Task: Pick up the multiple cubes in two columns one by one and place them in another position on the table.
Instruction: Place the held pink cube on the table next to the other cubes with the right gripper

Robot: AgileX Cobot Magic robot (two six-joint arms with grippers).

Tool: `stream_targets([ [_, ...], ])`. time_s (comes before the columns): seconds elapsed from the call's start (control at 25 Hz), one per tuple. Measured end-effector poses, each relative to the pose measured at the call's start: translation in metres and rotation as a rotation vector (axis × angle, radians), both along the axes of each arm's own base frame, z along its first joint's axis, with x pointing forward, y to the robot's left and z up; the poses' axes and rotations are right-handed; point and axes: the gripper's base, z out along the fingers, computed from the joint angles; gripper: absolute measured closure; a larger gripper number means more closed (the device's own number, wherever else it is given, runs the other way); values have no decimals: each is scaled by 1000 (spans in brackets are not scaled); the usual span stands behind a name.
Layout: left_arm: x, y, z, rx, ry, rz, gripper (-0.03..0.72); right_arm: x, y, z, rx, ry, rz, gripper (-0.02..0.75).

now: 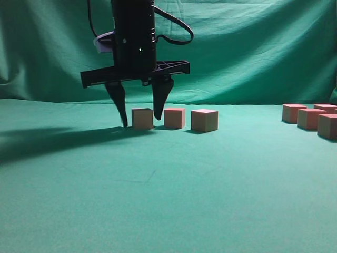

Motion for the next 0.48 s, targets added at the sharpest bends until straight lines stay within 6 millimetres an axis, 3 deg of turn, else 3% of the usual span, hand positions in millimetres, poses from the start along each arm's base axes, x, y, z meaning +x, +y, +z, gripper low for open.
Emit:
stream_targets([
  [0.12, 0, 0, 0, 0, 0, 0, 688, 0, 0, 0, 0, 0, 0, 253],
  [0.48, 0, 0, 0, 0, 0, 0, 688, 5, 2, 7, 12, -54, 13, 271],
])
